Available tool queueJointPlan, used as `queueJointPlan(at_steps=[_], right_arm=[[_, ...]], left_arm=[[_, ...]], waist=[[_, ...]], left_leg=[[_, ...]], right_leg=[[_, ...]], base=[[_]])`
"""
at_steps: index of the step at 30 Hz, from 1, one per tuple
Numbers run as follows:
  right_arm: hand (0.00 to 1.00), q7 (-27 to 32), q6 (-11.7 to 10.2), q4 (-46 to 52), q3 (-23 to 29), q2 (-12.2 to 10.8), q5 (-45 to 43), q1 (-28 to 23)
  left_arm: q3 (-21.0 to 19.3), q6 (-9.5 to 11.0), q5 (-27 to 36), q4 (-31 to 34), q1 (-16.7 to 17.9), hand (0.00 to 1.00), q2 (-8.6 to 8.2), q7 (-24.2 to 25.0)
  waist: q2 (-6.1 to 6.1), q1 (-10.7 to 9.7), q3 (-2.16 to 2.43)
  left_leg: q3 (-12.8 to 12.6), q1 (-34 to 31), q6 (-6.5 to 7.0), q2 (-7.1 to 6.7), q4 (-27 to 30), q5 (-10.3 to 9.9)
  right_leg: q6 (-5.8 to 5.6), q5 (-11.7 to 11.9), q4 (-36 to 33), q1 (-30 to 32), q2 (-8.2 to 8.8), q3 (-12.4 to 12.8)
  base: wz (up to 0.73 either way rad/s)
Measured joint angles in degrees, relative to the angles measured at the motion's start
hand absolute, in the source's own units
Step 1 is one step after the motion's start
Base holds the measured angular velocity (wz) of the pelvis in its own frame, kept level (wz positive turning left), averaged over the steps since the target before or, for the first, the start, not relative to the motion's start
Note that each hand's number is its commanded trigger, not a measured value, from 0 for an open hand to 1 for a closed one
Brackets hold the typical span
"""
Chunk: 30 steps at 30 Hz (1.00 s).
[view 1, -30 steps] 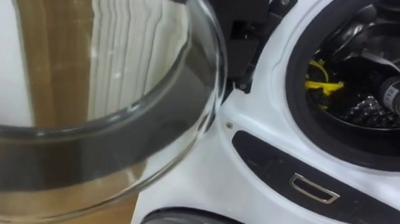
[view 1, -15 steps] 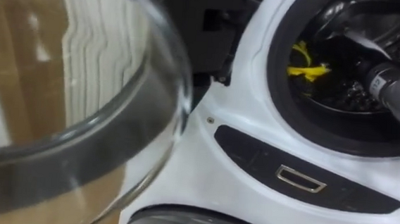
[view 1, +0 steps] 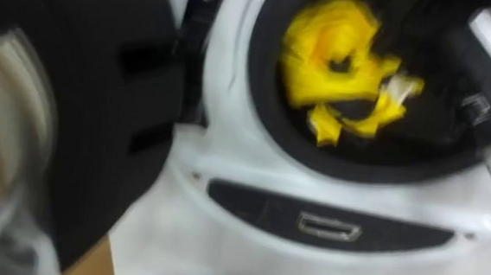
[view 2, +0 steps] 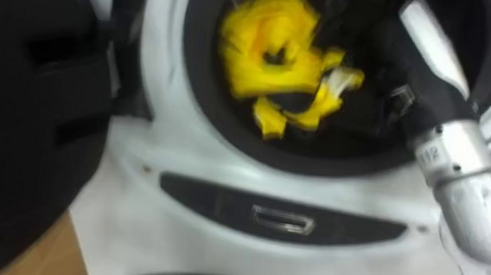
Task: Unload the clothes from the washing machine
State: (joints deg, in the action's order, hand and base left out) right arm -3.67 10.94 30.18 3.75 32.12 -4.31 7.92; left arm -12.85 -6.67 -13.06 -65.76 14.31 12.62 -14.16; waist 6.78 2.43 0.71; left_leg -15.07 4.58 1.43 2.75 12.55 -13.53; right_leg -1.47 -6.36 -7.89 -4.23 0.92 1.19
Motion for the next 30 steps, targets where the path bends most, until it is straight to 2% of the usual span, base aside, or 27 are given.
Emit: queueJointPlan(at_steps=[2,3,6,14,15,19,24,30], right_arm=[[1.00,0.1,-2.1,1.1,0.0,0.0,0.0,-1.7],[1.00,0.2,-2.9,1.7,0.2,0.0,0.6,-2.6],[1.00,-0.1,-3.9,1.9,1.0,-0.1,3.8,-2.8],[1.00,-2.1,-4.1,6.6,6.4,-0.9,14.9,-6.7],[1.00,-2.1,-4.9,7.1,7.1,-1.0,15.4,-7.8],[1.00,-2.1,-5.5,8.9,9.3,-1.1,17.5,-10.3],[1.00,-2.5,-7.2,8.9,11.2,-0.9,21.1,-12.1],[1.00,-3.7,-8.4,8.8,13.0,-0.8,24.6,-13.7]], left_arm=[[0.0,0.0,0.0,-0.3,1.2,0.00,-0.27,-0.5],[0.0,0.3,0.1,-0.4,1.6,0.00,-0.55,-0.5],[0.0,0.9,0.0,-0.6,1.6,0.00,-0.68,-0.5],[-1.7,1.1,0.0,-0.4,1.9,0.00,-1.01,-0.4],[-2.4,1.5,0.0,-0.2,1.9,0.00,-1.03,-0.4],[-3.0,3.1,0.0,0.3,2.0,0.00,-1.03,-0.7],[-3.0,4.2,0.0,-0.2,2.1,0.00,-1.03,-1.5],[-3.0,4.6,0.0,-0.5,2.7,0.00,-0.99,-1.5]], waist=[[-0.16,-0.7,-0.12],[-0.53,-1.1,-0.38],[-0.74,-1.3,-0.60],[-0.80,-2.1,-0.56],[-0.83,-2.1,-0.54],[-1.11,-2.3,-0.42],[-1.37,-2.8,-0.33],[-1.40,-3.8,-0.35]], left_leg=[[0.3,0.6,0.00,-0.16,-0.6,0.0],[0.4,1.1,0.04,-0.16,-1.3,0.0],[0.3,1.1,0.08,-0.12,-1.6,0.0],[0.5,0.9,0.11,0.26,-2.1,0.0],[0.5,1.0,0.11,0.30,-2.1,0.0],[1.1,1.0,0.11,0.30,-2.2,0.0],[1.4,1.1,0.11,0.15,-2.2,0.0],[1.7,1.1,0.13,0.15,-2.1,0.0]], right_leg=[[0.03,0.0,0.1,-0.3,-0.04,-1.3],[0.05,0.0,0.1,-0.8,-0.18,-1.3],[0.18,-0.2,0.1,-0.5,-0.36,-1.3],[0.28,-0.2,-0.2,0.2,-1.22,-2.3],[0.28,-0.2,-0.3,0.2,-1.26,-2.3],[0.28,-0.2,-0.8,0.2,-1.27,-2.3],[0.28,-0.2,-0.7,-0.1,-1.05,-2.3],[0.28,-0.2,-0.7,-0.4,-1.03,-2.3]], base=[[-0.13],[0.00],[-0.03],[0.01],[0.05],[0.08],[0.08],[0.06]])
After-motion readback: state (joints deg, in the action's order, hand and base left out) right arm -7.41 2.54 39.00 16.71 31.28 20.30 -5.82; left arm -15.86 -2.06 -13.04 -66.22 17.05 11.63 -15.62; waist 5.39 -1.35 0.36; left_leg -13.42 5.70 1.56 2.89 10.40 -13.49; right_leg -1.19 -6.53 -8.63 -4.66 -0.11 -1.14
